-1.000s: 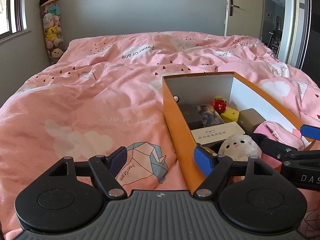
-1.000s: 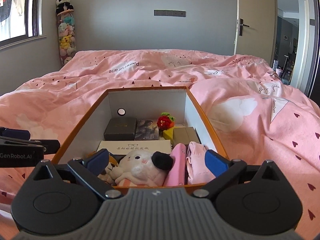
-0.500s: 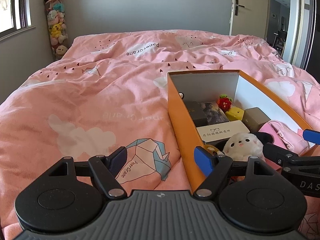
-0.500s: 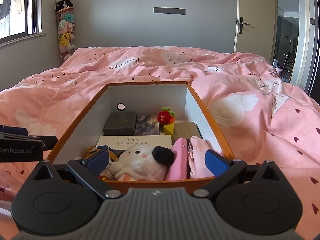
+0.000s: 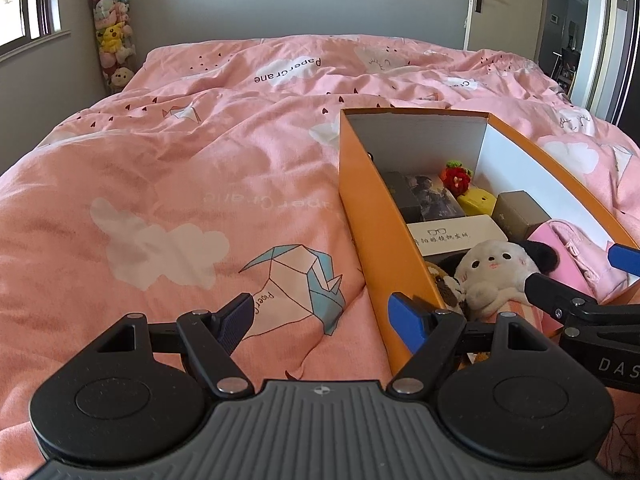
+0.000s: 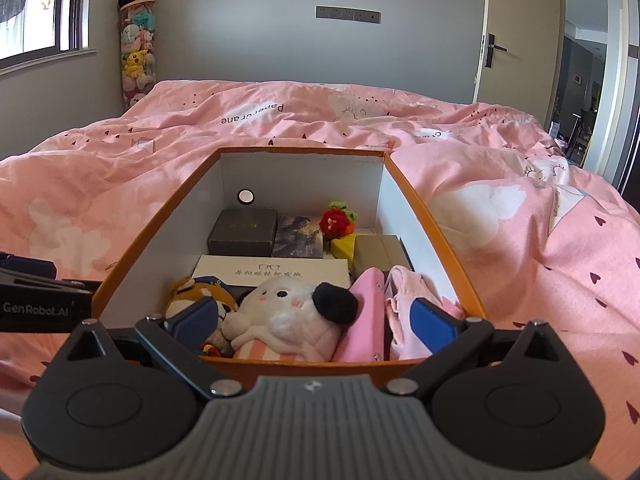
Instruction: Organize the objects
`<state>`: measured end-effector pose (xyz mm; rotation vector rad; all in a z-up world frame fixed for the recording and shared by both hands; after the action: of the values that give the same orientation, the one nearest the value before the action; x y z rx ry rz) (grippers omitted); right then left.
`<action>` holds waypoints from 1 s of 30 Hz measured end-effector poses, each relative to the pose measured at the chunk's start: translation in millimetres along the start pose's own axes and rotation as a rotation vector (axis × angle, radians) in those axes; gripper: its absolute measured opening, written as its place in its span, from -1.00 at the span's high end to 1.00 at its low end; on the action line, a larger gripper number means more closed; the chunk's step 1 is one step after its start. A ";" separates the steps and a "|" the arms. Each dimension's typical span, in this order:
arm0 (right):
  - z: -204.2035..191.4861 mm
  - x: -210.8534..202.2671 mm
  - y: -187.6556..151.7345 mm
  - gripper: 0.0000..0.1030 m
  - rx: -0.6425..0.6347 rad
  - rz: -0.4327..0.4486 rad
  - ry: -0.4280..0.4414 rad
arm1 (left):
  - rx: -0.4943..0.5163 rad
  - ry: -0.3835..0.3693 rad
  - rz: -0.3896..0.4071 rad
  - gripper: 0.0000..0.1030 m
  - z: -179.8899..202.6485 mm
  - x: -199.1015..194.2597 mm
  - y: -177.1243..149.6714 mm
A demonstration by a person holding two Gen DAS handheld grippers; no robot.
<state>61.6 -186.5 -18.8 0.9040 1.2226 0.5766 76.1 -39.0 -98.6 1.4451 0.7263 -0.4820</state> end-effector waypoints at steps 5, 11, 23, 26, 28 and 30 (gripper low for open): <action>-0.4 1.5 -1.3 -0.97 0.001 -0.007 0.002 | -0.005 -0.001 -0.007 -0.74 0.5 1.4 -0.6; -1.5 2.5 -3.3 -0.97 0.003 -0.014 0.003 | -0.014 -0.013 -0.014 -0.74 -0.3 3.0 -1.6; -1.3 3.8 -3.4 -0.97 0.002 -0.018 0.003 | -0.017 -0.012 -0.017 -0.74 -0.8 3.9 -2.3; -1.3 3.9 -3.4 -0.97 0.002 -0.018 0.003 | -0.018 -0.012 -0.017 -0.74 -0.8 4.0 -2.3; -1.3 3.7 -3.3 -0.97 0.002 -0.018 0.003 | -0.018 -0.013 -0.017 -0.74 -0.6 4.0 -2.3; -1.3 3.7 -3.3 -0.97 0.002 -0.018 0.003 | -0.018 -0.013 -0.018 -0.74 -0.7 4.1 -2.3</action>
<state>61.1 -185.0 -23.7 0.8932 1.2329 0.5625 77.2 -38.0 -103.2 1.4185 0.7323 -0.4968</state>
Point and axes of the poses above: each gripper's, at about its wrist camera, not at the fingertips, and x roughly the way its jaws point, z to its right, y to its top, the point moved 7 cm from there along x, roughly the way its jaws point, and after that the axes turned 2 degrees about y, right-handed, at the moved point
